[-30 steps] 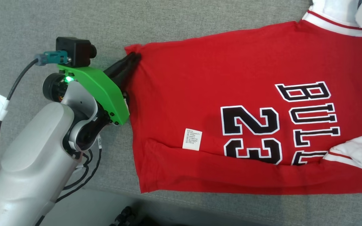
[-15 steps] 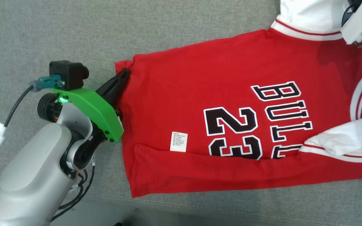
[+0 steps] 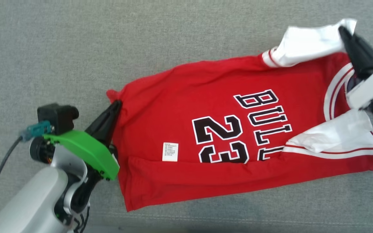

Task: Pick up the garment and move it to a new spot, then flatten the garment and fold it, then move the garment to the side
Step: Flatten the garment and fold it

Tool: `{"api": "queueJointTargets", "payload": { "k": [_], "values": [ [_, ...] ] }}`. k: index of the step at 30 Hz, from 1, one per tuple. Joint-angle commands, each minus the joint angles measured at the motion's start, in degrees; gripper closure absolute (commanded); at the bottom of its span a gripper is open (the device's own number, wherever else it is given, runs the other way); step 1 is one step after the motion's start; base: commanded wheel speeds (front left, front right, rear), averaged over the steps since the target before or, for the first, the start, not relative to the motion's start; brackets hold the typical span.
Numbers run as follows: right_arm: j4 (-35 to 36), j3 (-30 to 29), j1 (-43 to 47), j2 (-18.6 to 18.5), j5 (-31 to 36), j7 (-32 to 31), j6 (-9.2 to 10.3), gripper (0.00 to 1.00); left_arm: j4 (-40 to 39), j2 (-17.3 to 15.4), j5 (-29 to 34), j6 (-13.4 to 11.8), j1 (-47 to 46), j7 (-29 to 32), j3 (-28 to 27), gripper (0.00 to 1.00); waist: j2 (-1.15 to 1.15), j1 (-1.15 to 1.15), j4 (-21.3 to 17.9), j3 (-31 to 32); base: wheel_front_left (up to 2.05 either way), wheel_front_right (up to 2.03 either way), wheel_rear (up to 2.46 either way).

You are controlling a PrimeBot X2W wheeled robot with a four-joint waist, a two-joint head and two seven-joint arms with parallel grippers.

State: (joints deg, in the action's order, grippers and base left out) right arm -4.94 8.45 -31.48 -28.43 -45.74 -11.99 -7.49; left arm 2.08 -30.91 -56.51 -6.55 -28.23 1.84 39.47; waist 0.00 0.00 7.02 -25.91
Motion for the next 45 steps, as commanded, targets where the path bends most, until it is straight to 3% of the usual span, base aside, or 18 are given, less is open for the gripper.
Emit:
{"api": "queueJointTargets", "payload": {
  "k": [1, 8, 14, 21, 31, 32, 33, 34, 35, 40, 45],
  "values": [
    [1.08, -0.76, 2.94, 1.00, -0.25, 0.58, 0.01, 1.00, -0.78, -0.67, -0.38, -0.72, 2.56, -0.93, -0.31, 1.00, 0.00, 0.00, -1.62, 1.92, 0.00, 0.00, 0.00],
    [2.36, -2.35, 9.09, 4.13, 0.21, 1.20, 0.01, 1.00, -2.38, -1.50, -2.33, -2.46, 8.42, -3.41, -1.45, 1.00, 0.00, 0.00, -2.18, 3.50, 0.00, 0.00, 0.00],
    [2.53, -2.91, 11.99, 6.42, 0.80, 2.15, 0.00, 1.00, -1.84, -0.70, -2.80, -1.66, 10.73, -5.66, -1.70, 1.00, 0.00, 0.00, -1.86, 4.07, 0.00, 0.00, 0.00],
    [4.22, -4.28, 14.91, 7.57, 1.18, 2.64, 0.01, 1.00, -2.39, -0.73, -2.51, -1.25, 12.60, -8.44, -2.21, 1.00, 0.00, 0.00, -2.12, 4.97, 0.00, 0.00, 0.00],
    [0.93, -3.09, 18.56, 8.61, 1.99, 2.01, 0.01, 1.00, -2.08, -0.43, -2.69, -3.55, 18.82, -11.34, -1.69, 1.00, 0.00, 0.00, -3.00, 5.91, 0.00, 0.00, 0.00],
    [0.48, -2.73, 18.85, 8.59, 2.18, 1.79, 0.00, 0.82, -1.87, -0.16, -2.86, -3.97, 19.32, -11.73, -1.85, 0.89, 0.00, 0.00, -2.96, 6.02, 0.00, 0.00, 0.00],
    [0.23, -2.36, 19.20, 8.50, 2.28, 1.62, 0.01, 0.17, -1.80, 0.14, -3.22, -4.06, 19.76, -11.72, -1.72, 0.57, 0.00, 0.00, -2.92, 6.16, 0.00, 0.00, 0.00],
    [-0.20, -2.13, 19.64, 8.32, 2.39, 1.34, 0.01, 0.00, -1.94, 0.46, -3.62, -3.96, 20.51, -11.38, -1.28, 0.18, 0.00, 0.00, -2.91, 6.35, 0.00, 0.00, 0.00],
    [-0.51, -2.09, 19.92, 8.01, 2.91, 1.24, 0.01, 0.00, -2.11, 0.59, -4.01, -3.90, 21.25, -10.87, -0.82, 0.00, 0.00, 0.00, -2.95, 6.54, 0.00, 0.00, 0.00],
    [0.02, -4.64, 20.93, 7.32, 3.12, 2.18, 0.01, 0.00, -2.09, -0.53, -1.50, -8.03, 23.72, -11.57, -0.05, 0.00, 0.00, 0.00, -2.94, 7.51, 0.00, 0.00, 0.00],
    [0.96, -10.09, 18.60, 6.65, 5.98, 1.50, 0.00, 0.00, -6.07, 1.51, 3.17, -15.17, 25.49, -16.67, -6.93, 0.00, 0.00, 0.00, -2.47, 7.47, 0.00, 0.00, 0.00]
  ]
}}
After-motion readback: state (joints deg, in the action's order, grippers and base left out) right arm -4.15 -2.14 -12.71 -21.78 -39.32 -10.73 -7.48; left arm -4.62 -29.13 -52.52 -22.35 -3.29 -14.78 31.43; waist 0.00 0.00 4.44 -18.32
